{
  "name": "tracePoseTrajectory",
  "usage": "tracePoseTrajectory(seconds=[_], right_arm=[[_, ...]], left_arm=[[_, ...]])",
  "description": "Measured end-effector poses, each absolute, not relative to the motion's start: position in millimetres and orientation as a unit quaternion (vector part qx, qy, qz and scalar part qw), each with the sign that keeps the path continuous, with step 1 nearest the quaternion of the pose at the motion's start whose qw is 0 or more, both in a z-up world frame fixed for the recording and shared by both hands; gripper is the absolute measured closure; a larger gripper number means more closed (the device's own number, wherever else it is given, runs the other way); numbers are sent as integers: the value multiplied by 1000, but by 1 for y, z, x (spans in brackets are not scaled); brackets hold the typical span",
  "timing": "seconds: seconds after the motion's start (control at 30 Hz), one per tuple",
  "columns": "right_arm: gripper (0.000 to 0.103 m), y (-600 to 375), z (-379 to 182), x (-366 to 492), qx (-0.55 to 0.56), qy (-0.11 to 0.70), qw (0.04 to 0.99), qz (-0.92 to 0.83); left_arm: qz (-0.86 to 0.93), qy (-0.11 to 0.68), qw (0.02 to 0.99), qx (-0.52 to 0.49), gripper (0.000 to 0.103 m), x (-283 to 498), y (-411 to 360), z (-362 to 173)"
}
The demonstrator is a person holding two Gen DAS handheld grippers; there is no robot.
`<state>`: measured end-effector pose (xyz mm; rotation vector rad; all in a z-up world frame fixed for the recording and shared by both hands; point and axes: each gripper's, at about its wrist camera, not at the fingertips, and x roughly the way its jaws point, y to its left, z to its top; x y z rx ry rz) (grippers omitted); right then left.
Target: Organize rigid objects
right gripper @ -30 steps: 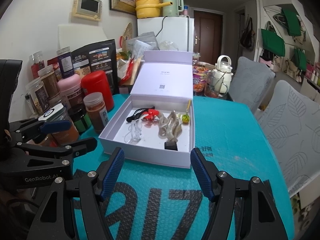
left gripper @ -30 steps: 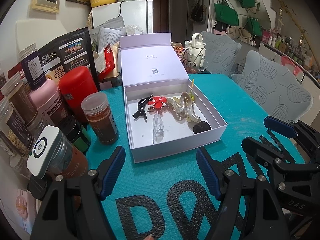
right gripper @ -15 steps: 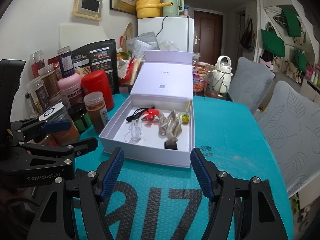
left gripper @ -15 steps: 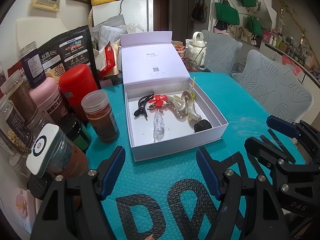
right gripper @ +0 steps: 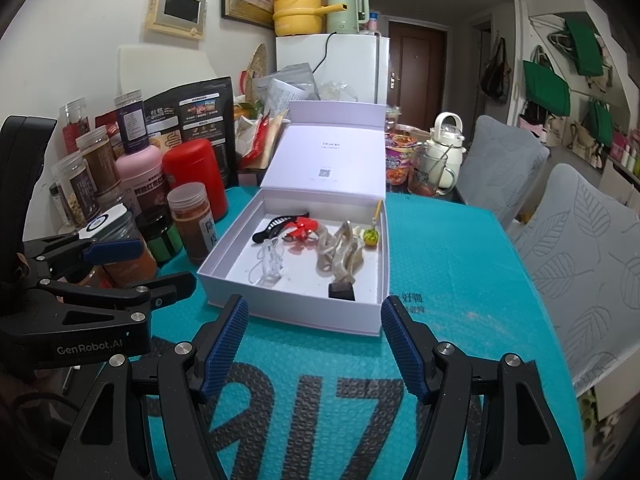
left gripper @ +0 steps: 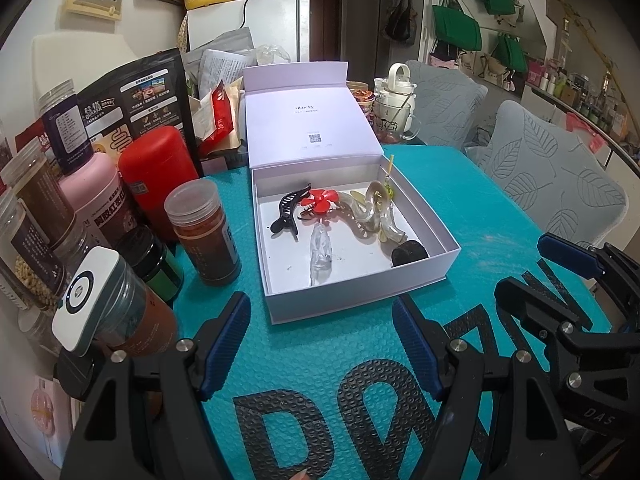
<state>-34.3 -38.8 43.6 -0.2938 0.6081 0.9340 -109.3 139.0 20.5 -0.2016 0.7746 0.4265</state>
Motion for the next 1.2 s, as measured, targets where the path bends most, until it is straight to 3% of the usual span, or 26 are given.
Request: tracePoseTrajectory(seconds=[1.2], right_arm=[[31,-39,45,-29,-137,288,841,437]], left_arm=[[203,376,899,-97,30,-107,141,22]])
